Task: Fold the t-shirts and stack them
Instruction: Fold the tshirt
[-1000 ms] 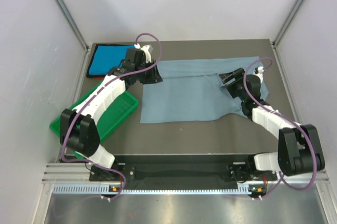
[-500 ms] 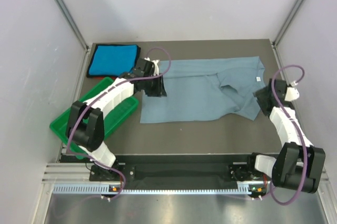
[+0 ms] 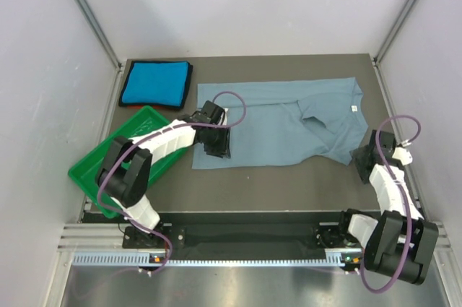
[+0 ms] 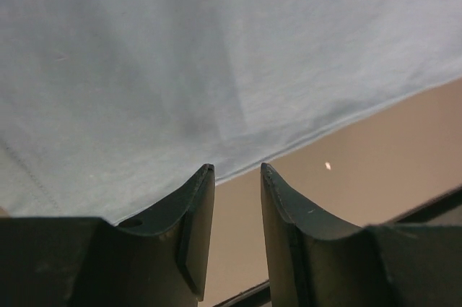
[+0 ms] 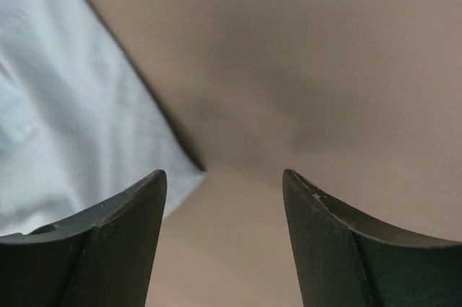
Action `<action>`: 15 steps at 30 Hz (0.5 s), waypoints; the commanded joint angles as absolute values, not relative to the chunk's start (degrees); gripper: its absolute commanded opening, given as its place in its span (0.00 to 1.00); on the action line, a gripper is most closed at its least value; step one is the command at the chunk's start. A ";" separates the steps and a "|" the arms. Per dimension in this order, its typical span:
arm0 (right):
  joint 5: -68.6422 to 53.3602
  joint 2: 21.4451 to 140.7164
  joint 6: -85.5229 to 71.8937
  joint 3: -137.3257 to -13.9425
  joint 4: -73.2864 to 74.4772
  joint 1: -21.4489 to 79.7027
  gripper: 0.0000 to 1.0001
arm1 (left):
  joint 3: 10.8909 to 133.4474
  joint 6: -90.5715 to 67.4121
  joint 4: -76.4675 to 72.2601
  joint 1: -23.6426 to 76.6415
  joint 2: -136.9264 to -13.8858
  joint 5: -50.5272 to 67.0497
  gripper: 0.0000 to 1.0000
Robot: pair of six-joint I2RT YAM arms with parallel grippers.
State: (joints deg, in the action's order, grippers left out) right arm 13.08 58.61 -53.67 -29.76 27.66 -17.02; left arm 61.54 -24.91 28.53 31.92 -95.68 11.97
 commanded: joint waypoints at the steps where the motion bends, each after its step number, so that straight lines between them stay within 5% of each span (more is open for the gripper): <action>1: 11.34 59.32 -54.76 -27.78 23.04 -17.40 0.65 | 60.56 -26.98 25.58 31.99 -96.85 7.65 0.37; 8: 12.13 64.51 -53.53 -26.72 18.82 -17.40 0.58 | 60.29 -27.33 25.84 31.99 -100.63 1.33 0.35; 9: 13.09 64.69 -53.18 -26.63 17.59 -17.40 0.53 | 60.12 -27.42 25.84 31.99 -100.63 0.71 0.35; 10: 13.88 64.86 -52.83 -26.72 17.32 -17.49 0.34 | 60.03 -27.60 25.84 31.99 -100.46 0.53 0.34; 13: 15.90 64.86 -50.55 -27.77 16.79 -17.58 0.00 | 60.12 -27.42 26.80 31.91 -100.20 -3.60 0.34; 15: 16.78 64.08 -48.70 -28.56 16.61 -17.75 0.00 | 60.47 -27.42 27.86 31.99 -100.20 -5.87 0.34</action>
State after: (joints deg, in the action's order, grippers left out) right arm 13.58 64.90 -51.79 -26.98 19.88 -17.08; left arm 60.95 -27.57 27.35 32.32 -100.25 1.76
